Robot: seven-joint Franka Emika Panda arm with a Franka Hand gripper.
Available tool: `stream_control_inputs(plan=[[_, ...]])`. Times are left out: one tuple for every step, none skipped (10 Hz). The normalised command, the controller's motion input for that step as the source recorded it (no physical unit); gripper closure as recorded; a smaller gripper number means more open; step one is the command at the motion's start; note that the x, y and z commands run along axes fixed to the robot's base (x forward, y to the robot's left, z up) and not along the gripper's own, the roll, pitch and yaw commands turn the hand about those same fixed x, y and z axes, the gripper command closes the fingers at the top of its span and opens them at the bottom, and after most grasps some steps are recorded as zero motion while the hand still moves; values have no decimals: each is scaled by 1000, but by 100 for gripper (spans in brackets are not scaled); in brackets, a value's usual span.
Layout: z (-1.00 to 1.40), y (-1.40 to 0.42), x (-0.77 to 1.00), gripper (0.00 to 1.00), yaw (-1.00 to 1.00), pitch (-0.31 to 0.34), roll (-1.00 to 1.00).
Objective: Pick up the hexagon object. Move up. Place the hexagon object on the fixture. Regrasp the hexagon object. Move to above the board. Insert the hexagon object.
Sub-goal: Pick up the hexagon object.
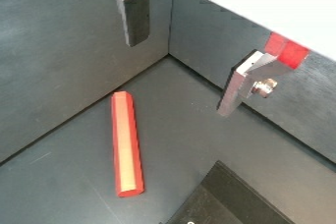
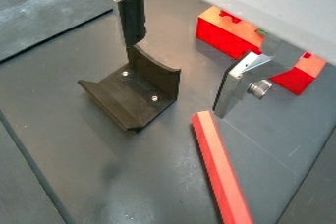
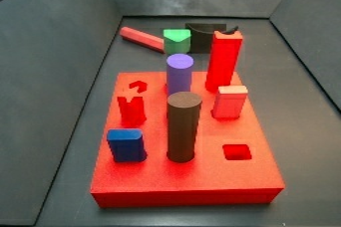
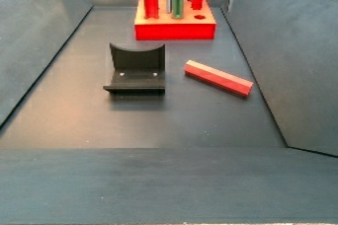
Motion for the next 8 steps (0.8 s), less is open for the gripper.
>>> stream_control_inputs(plan=[[-714, 286, 0, 0, 6, 41, -226], [-1000, -440, 43, 0, 383, 46, 0], [-934, -329, 0, 0, 877, 140, 126], [-940, -303, 0, 0, 909, 137, 129], [-949, -297, 0, 0, 911, 133, 130], [-957, -283, 0, 0, 920, 124, 134], [-963, -277, 0, 0, 920, 119, 136], [-980, -260, -77, 0, 871, 97, 133]])
